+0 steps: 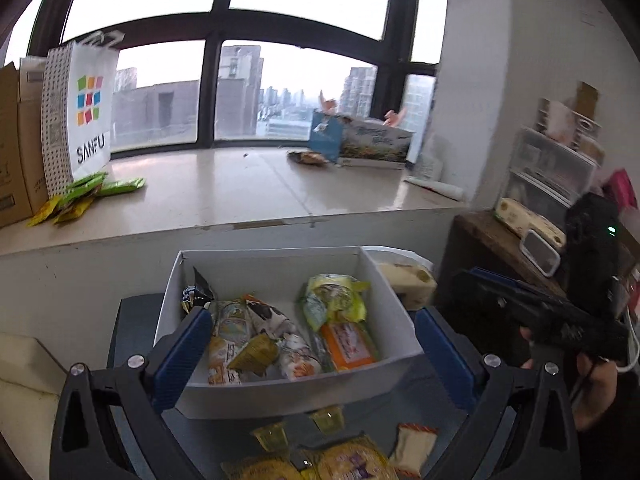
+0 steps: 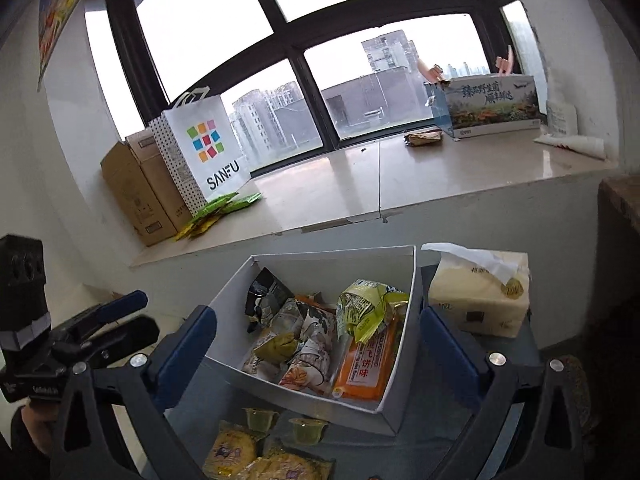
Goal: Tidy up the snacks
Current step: 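Drop the chip bag into the box with the right gripper while the left drops its pack, then grasp the brown paper-wrapped pastry with the right gripper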
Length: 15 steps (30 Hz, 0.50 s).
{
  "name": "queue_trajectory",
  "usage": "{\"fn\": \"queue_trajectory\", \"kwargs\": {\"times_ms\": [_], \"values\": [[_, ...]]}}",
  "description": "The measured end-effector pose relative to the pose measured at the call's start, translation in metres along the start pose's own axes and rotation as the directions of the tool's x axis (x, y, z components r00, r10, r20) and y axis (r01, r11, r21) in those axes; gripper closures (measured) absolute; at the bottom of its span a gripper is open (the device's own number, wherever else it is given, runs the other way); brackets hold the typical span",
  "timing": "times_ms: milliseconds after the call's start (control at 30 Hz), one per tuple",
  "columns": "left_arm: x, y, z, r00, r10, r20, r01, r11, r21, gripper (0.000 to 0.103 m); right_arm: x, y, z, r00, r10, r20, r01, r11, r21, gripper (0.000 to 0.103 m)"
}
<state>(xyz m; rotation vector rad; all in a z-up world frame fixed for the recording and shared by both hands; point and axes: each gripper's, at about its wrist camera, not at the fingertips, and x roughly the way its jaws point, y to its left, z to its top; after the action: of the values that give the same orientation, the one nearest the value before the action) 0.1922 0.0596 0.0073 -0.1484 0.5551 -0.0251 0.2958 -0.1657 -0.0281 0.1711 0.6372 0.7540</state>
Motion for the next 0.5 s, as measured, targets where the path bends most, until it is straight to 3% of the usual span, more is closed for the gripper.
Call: {"fn": "queue_trajectory", "kwargs": {"times_ms": [100, 300, 367, 500], "values": [[-0.029, -0.012, -0.019, 0.999, -0.047, 0.024, 0.046, 0.999, 0.016, 0.000, -0.023, -0.008, -0.017, 0.999, -0.011, 0.047, 0.009, 0.999, 0.040, 0.000], [-0.069, -0.020, -0.074, 0.997, -0.074, 0.020, 0.074, 0.997, 0.010, 0.000, -0.060, -0.004, -0.064, 0.996, 0.086, -0.032, -0.085, 0.995, 0.042, 0.000], [-0.079, -0.018, -0.094, 0.998, -0.066, 0.013, 0.066, 0.998, -0.011, 0.000, -0.073, 0.004, -0.085, 0.996, 0.081, -0.039, -0.081, 0.997, 0.017, 0.000], [-0.092, -0.014, -0.131, 0.992, -0.123, -0.026, 0.120, 0.987, -0.104, 0.000, -0.101, 0.021, -0.130, 0.998, 0.063, -0.007, -0.064, 0.997, -0.045, 0.000]]}}
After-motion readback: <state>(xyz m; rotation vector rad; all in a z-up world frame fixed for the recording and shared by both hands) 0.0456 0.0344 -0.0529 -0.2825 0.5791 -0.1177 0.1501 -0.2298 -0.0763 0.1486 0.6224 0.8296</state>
